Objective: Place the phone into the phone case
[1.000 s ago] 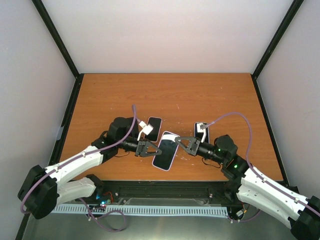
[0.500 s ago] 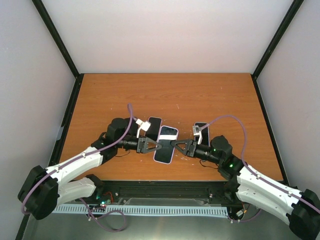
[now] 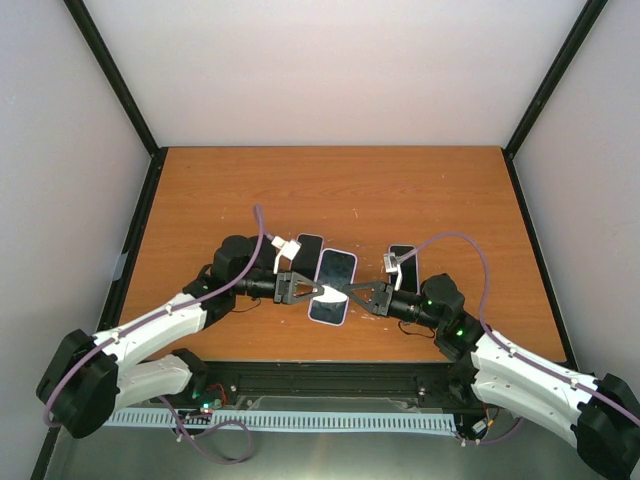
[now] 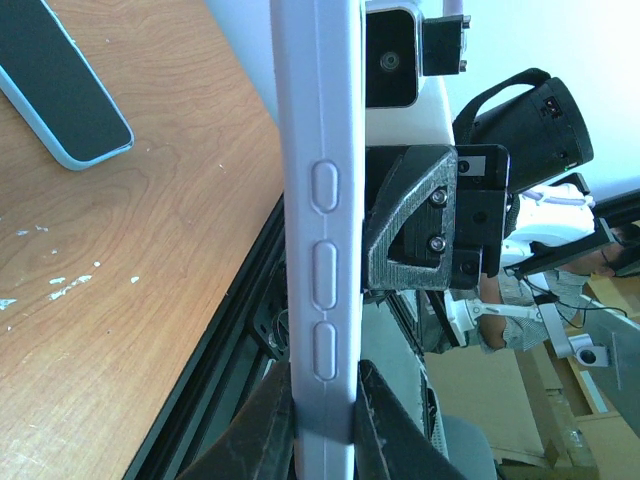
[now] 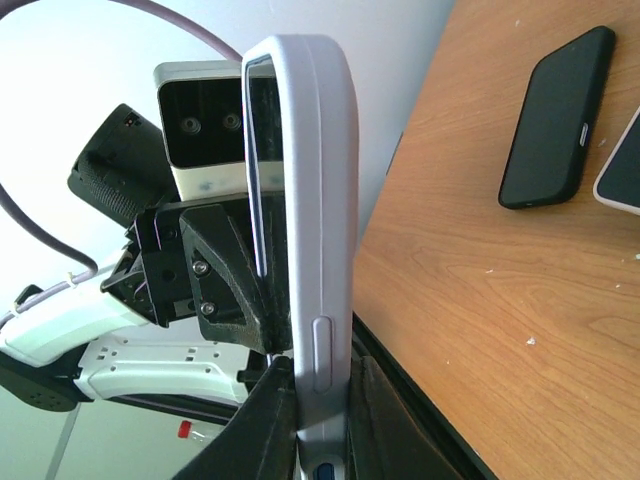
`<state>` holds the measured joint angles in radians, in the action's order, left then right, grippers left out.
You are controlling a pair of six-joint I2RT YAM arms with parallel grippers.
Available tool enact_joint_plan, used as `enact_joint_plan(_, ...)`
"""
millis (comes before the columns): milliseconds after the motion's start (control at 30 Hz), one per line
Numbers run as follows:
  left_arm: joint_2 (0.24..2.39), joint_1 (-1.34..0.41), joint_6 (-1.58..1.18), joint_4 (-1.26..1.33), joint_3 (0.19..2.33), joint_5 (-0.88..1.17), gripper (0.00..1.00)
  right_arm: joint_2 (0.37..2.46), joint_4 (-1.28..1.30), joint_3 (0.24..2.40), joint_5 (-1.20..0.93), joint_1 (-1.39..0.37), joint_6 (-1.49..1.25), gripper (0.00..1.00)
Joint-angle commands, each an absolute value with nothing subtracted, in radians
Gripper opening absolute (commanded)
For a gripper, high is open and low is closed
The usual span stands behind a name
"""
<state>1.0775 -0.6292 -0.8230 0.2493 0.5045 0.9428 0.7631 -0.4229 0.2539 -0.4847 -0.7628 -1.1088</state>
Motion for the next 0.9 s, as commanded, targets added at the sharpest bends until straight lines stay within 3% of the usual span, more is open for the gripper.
enact_joint_plan(0,1.088,-0.627,-0.823,0.319,0.534,0.931,0.04,0.751,-0.478,0.255,-0.482,-0.765,-1.128,0.03)
enact_joint_plan(133,1.095,-0.627,-0.814,0.295,0.546,0.914,0.21,0.752,-0.454,0.263,-0.466,-0.765,-1.114,0.03)
enact_joint_plan(467,1.063,-0.628,-0.673,-0.014,0.627,0.644,0.98,0.742,-0.113,0.364,-0.318,-0.763,-0.931,0.03)
enact_joint_plan(667,1.013,-0.626,-0.615,-0.153,0.653,0.421,1.0,0.899,-0.025,0.456,-0.352,-0.685,-0.801,0.03)
enact_joint_plan(867,0.959,-0.627,-0.595,-0.222,0.641,0.336,0.99,1.186,-0.025,0.554,-0.497,-0.535,-0.738,0.03)
